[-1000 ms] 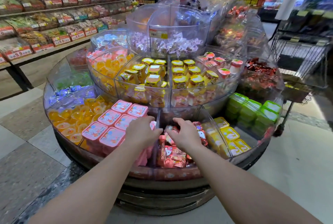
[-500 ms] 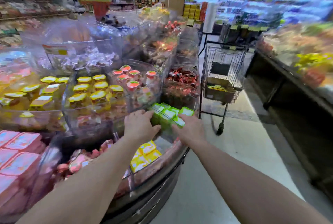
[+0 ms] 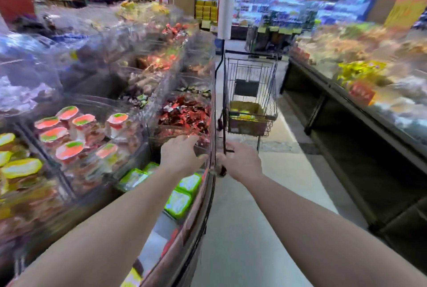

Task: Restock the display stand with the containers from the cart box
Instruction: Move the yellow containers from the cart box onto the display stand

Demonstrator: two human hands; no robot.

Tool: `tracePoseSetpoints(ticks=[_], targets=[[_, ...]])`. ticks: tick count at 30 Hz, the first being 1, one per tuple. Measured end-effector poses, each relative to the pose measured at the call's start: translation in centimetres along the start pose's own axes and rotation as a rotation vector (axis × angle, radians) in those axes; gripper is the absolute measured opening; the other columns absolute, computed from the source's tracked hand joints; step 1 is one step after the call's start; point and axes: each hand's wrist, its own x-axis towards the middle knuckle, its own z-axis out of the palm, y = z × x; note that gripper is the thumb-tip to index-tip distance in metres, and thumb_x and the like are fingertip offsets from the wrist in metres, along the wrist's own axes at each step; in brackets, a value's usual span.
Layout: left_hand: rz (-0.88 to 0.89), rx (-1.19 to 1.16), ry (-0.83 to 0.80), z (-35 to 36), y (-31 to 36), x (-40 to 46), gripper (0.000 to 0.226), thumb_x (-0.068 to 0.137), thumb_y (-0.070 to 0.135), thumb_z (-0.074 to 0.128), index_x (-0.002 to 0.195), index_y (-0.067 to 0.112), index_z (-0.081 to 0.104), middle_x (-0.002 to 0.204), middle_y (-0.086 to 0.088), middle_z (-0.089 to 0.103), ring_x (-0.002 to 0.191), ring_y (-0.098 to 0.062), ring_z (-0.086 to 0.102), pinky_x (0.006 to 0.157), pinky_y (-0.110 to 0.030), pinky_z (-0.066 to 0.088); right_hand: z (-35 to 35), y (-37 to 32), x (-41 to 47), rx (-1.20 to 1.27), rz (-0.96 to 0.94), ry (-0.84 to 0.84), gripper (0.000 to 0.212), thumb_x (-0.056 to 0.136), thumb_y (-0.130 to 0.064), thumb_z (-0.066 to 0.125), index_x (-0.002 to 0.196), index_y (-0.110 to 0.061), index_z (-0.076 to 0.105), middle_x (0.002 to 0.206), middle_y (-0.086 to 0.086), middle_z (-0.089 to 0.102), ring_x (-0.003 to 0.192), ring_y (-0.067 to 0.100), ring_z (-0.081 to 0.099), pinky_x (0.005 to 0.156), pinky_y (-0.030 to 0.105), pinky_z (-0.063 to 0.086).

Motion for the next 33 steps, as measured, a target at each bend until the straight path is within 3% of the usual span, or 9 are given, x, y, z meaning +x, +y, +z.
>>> tracePoseSetpoints(ticks=[6, 9, 11, 14, 24, 33], targets=[[0.026, -0.046, -0.037, 1.1, 3.0, 10.9, 0.064, 0.083, 0.059, 0.056, 0.138, 0.029, 0.045, 0.137, -0.005, 0.052, 0.127, -0.029, 0.045, 0.106, -0.042, 0.038, -1.9, 2.6, 9.5, 0.024, 0.050, -0.008, 0.050, 0.085, -0.053, 0.060, 0.130, -0.029, 0.056, 0.126, -0.002, 0.062, 0.118, 0.023, 0.054, 0.096, 0.038, 0.047], [0.035, -0.070, -0.054, 2.1, 5.2, 15.0, 0.063, 0.084, 0.057, 0.057, 0.139, 0.028, 0.044, 0.137, -0.005, 0.052, 0.127, -0.029, 0.046, 0.105, -0.042, 0.039, -2.5, 4.6, 13.6, 0.043, 0.074, -0.020, 0.043, 0.087, -0.046, 0.060, 0.124, -0.025, 0.060, 0.121, 0.003, 0.064, 0.115, 0.025, 0.056, 0.090, 0.036, 0.047], [0.025, -0.079, -0.067, 3.3, 6.8, 18.2, 0.064, 0.083, 0.058, 0.057, 0.139, 0.029, 0.044, 0.138, -0.004, 0.052, 0.127, -0.028, 0.047, 0.105, -0.043, 0.039, -2.6, 6.5, 17.0, 0.043, 0.087, -0.012, 0.050, 0.086, -0.049, 0.060, 0.130, -0.025, 0.055, 0.124, 0.007, 0.060, 0.119, 0.028, 0.053, 0.095, 0.039, 0.046], [0.028, -0.060, -0.071, 5.3, 10.1, 23.1, 0.061, 0.082, 0.058, 0.057, 0.135, 0.029, 0.047, 0.135, -0.004, 0.054, 0.124, -0.029, 0.049, 0.102, -0.041, 0.042, -2.8, 10.1, 22.6, 0.054, 0.096, -0.010, 0.056, 0.084, -0.052, 0.059, 0.134, -0.027, 0.052, 0.128, 0.010, 0.056, 0.121, 0.031, 0.050, 0.101, 0.043, 0.044], [-0.022, -0.115, -0.070, 10.9, 23.6, 39.2, 0.049, 0.082, 0.050, 0.061, 0.124, 0.025, 0.056, 0.123, -0.006, 0.060, 0.116, -0.030, 0.055, 0.094, -0.039, 0.047, -8.2, 24.2, 40.8, 0.026, 0.063, -0.048, 0.059, 0.083, -0.053, 0.061, 0.135, -0.029, 0.050, 0.129, 0.007, 0.057, 0.120, 0.029, 0.052, 0.099, 0.041, 0.046], [-0.123, -0.133, -0.153, 16.9, 26.3, 52.9, 0.054, 0.082, 0.050, 0.062, 0.127, 0.023, 0.054, 0.130, -0.007, 0.056, 0.121, -0.032, 0.050, 0.096, -0.041, 0.045, -6.7, 31.0, 56.0, 0.064, 0.047, -0.130, 0.056, 0.083, -0.047, 0.064, 0.134, -0.029, 0.052, 0.122, 0.009, 0.059, 0.117, 0.028, 0.054, 0.096, 0.036, 0.046]])
